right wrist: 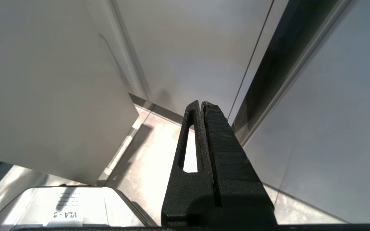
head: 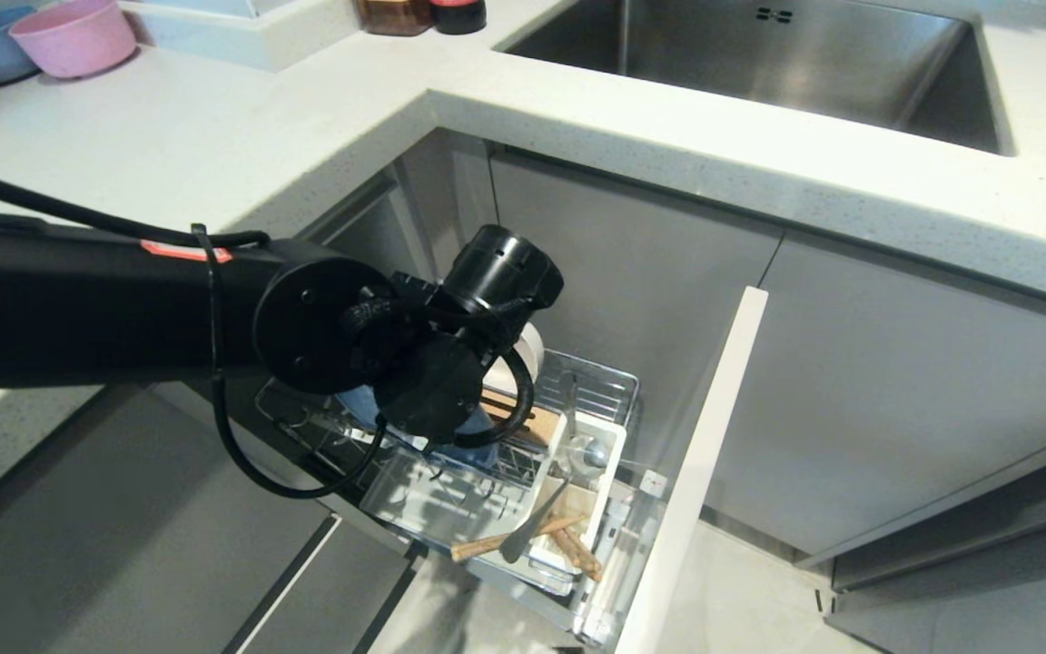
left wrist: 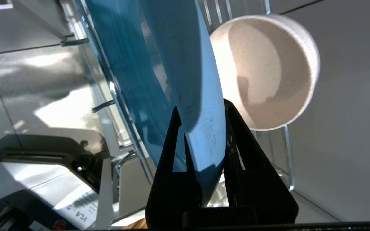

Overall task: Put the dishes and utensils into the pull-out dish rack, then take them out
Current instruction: Take the plate out of the cupboard

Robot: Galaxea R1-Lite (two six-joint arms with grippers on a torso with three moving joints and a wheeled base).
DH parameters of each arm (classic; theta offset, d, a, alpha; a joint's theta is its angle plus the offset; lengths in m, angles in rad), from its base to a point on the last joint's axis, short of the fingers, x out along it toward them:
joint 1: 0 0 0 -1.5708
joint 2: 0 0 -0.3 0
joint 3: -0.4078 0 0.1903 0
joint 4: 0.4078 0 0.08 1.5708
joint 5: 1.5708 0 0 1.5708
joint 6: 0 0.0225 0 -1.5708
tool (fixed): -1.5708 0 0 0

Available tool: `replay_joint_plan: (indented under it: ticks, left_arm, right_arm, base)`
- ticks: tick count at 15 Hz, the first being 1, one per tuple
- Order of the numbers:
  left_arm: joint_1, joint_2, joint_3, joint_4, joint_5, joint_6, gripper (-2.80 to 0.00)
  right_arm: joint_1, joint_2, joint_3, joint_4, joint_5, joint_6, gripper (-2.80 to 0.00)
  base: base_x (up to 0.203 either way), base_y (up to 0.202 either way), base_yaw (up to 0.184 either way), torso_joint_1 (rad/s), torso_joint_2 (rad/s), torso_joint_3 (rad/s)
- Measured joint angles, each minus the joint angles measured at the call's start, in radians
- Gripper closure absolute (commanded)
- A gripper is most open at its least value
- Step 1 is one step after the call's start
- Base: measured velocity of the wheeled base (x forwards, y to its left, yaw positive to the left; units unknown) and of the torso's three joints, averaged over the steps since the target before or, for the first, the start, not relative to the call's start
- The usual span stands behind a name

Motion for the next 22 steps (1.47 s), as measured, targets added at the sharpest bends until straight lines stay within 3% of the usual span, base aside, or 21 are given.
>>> replay_joint_plan:
  ticks: [8, 11, 14, 17, 22]
  left_arm:
    - [-0.055, -0.09, -0.07, -0.004, 0.007, 0.02, 0.0]
    - [-0.109, -0.123, -0.093, -0.003, 0.02, 0.029, 0.0]
    - [-0.207, -0.163, -0.138, -0.002, 0.021, 0.082, 0.0]
    - [-0.299, -0.195, -0.227, -0.001, 0.02, 0.23, 0.0]
    - [-0.343, -0.201, -0.388, -0.002, 0.035, 0.618, 0.0]
  right_arm:
    - [0.0, 0.0, 0.0, 0.0, 0.0, 0.0, 0.0]
    - [0.0, 0.0, 0.0, 0.0, 0.0, 0.0, 0.0]
    - [0.0, 0.0, -0.033, -0.003, 0.0, 0.0, 0.0]
    - [0.0, 0.0, -0.008, 0.0, 0.0, 0.0, 0.0]
    - [0.0, 0.0, -0.001, 0.0, 0.0, 0.0, 0.0]
  base:
    - [0.0, 0.0, 0.0, 0.0, 0.0, 0.0]
    - [0.0, 0.0, 0.0, 0.0, 0.0, 0.0]
    - [0.0, 0.0, 0.0, 0.0, 0.0, 0.0]
    - [0.0, 0.0, 0.0, 0.0, 0.0, 0.0]
    - [0.0, 0.0, 0.0, 0.0, 0.0, 0.0]
